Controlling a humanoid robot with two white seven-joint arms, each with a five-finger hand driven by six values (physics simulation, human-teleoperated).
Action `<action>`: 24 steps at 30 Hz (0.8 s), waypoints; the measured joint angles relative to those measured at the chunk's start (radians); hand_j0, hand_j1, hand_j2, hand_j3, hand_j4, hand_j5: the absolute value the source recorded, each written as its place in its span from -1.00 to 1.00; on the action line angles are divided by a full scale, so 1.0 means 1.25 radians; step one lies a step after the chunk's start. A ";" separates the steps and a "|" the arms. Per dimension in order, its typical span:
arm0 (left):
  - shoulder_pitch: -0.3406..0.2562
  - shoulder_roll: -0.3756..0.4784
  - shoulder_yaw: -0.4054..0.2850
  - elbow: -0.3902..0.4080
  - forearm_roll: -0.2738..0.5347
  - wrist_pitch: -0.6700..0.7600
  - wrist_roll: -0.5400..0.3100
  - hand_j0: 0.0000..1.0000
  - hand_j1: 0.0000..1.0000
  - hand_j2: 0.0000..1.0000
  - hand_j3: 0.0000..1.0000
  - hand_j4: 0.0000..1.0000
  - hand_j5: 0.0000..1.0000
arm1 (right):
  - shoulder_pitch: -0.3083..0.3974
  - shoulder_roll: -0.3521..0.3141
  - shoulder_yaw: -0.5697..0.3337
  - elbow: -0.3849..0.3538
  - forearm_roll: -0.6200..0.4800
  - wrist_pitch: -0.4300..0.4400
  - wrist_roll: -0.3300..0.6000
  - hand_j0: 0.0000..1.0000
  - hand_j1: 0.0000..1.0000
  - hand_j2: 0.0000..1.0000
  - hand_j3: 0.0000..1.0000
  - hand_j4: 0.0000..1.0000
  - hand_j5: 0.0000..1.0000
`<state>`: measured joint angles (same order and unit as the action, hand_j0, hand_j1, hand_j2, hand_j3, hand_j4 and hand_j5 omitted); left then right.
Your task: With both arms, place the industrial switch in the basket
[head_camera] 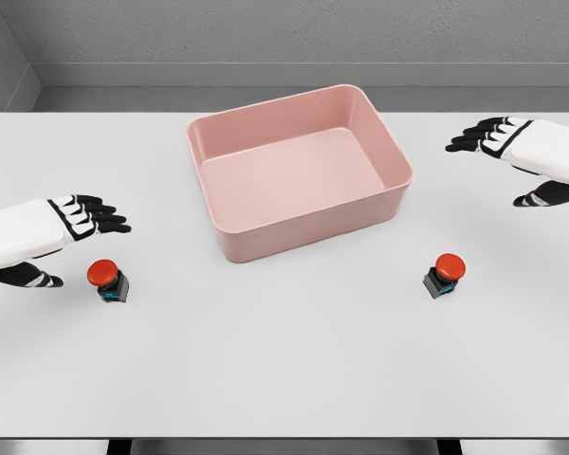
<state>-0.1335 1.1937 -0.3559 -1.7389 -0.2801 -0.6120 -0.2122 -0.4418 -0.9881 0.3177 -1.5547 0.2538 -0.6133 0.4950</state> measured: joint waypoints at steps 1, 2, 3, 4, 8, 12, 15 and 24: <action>0.001 -0.001 0.000 0.000 -0.002 0.000 0.000 1.00 1.00 1.00 1.00 1.00 1.00 | 0.002 0.001 0.000 -0.001 0.000 0.000 0.002 1.00 1.00 1.00 1.00 1.00 1.00; 0.001 -0.002 0.001 0.000 -0.005 0.000 0.001 1.00 1.00 1.00 1.00 1.00 1.00 | 0.006 0.004 -0.001 -0.001 0.000 0.000 0.004 1.00 1.00 1.00 1.00 1.00 1.00; 0.004 -0.004 0.005 -0.001 -0.014 0.000 0.001 1.00 1.00 1.00 1.00 1.00 1.00 | 0.007 0.010 -0.001 -0.002 0.001 0.000 0.006 1.00 1.00 1.00 1.00 1.00 1.00; 0.024 -0.014 0.021 -0.001 -0.037 0.000 0.000 1.00 1.00 1.00 1.00 1.00 1.00 | 0.020 0.018 -0.003 -0.002 0.001 0.000 0.006 1.00 1.00 1.00 1.00 1.00 1.00; 0.081 -0.040 0.114 -0.006 -0.119 0.000 0.000 1.00 1.00 1.00 1.00 1.00 1.00 | 0.085 0.033 0.000 -0.003 0.001 0.000 0.004 1.00 1.00 1.00 1.00 1.00 1.00; 0.108 -0.057 0.155 -0.009 -0.170 0.000 0.001 1.00 1.00 1.00 1.00 1.00 1.00 | 0.090 0.027 0.008 -0.003 0.000 0.000 -0.013 1.00 1.00 1.00 1.00 1.00 1.00; 0.124 -0.062 0.161 -0.012 -0.181 0.000 0.004 1.00 1.00 1.00 1.00 1.00 1.00 | 0.091 0.025 0.034 -0.003 0.001 0.000 -0.028 1.00 1.00 1.00 1.00 1.00 1.00; 0.155 -0.074 0.162 -0.017 -0.187 0.000 0.061 1.00 1.00 1.00 1.00 1.00 1.00 | 0.106 0.004 0.071 -0.003 0.003 0.000 -0.031 1.00 1.00 1.00 1.00 1.00 1.00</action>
<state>0.0598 1.1007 -0.1537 -1.7598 -0.5140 -0.6115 -0.1364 -0.3099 -0.9826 0.4059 -1.5582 0.2576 -0.6131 0.4559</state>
